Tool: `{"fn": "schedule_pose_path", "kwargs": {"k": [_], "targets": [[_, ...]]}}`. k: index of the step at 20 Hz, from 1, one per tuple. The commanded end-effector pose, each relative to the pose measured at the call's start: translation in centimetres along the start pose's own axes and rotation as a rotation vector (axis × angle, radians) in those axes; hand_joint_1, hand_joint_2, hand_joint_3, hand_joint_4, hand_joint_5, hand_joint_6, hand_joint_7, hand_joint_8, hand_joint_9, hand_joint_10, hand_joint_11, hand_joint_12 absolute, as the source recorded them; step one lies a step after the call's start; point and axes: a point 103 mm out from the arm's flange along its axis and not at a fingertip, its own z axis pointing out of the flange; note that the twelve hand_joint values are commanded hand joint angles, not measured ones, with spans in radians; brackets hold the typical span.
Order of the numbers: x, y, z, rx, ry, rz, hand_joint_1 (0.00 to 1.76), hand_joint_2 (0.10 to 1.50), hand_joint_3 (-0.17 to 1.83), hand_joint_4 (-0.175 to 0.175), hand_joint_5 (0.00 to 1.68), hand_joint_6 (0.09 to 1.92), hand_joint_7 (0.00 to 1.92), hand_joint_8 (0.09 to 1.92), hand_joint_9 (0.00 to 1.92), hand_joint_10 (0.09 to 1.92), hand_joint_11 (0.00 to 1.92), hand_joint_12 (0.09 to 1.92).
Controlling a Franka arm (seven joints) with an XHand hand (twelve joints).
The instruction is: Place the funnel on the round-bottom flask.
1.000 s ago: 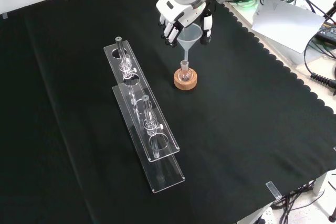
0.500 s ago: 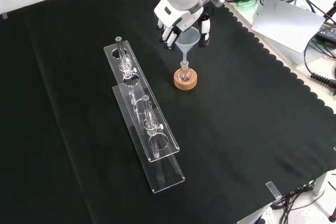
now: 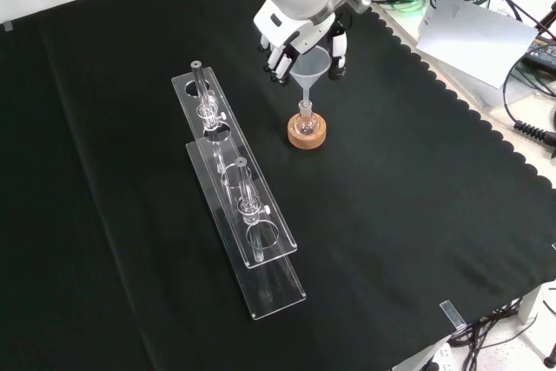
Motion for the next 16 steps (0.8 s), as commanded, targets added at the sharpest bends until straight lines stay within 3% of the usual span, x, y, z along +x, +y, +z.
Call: {"fn": "schedule_pose_path", "kwargs": {"k": [1, 16], "targets": [[0.1, 0.6, 0.6, 0.012, 0.001, -0.005, 0.99, 0.72, 0.72, -0.056, 0.83, 0.82, 0.73, 0.73, 1.24, 0.35, 0.95, 0.98], [0.3, 1.5, 1.8, 0.025, 0.012, -0.015, 0.99, 0.72, 0.73, -0.057, 0.82, 0.82, 0.72, 0.74, 1.23, 0.36, 0.95, 0.99]]}}
